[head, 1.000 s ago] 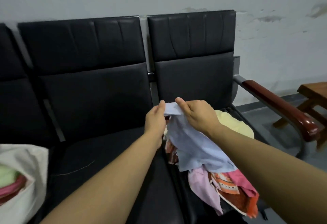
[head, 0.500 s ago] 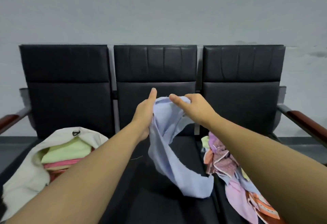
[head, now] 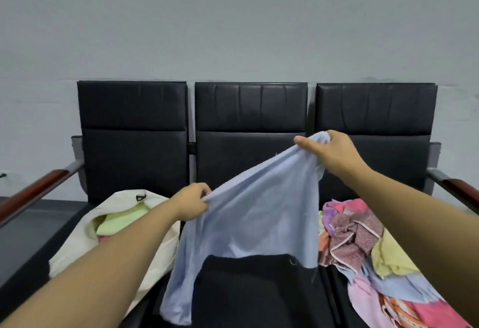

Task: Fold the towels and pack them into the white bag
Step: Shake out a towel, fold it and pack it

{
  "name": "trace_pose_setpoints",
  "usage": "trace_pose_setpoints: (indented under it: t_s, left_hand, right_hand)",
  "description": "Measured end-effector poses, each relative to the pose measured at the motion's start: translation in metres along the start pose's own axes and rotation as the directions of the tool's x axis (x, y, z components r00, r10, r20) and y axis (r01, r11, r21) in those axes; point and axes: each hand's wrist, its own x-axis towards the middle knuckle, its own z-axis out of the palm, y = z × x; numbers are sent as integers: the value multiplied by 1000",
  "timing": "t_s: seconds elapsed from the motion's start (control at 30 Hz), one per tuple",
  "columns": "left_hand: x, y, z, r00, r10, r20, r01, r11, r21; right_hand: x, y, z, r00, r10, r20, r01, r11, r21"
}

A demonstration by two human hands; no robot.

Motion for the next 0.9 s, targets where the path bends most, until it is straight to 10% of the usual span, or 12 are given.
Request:
trace_pose_setpoints:
  t_s: [0.4, 0.9]
  left_hand:
    - [-28, -26, -6, 998, -32, -46, 6, 874, -485]
    - [-53, -54, 4, 993, -75, 88, 104, 914, -393]
  right_hand:
    - [-9, 37, -49, 988, 137, -76, -145, 983, -109]
    - [-44, 103, -48, 958, 286, 5, -278, 936, -215]
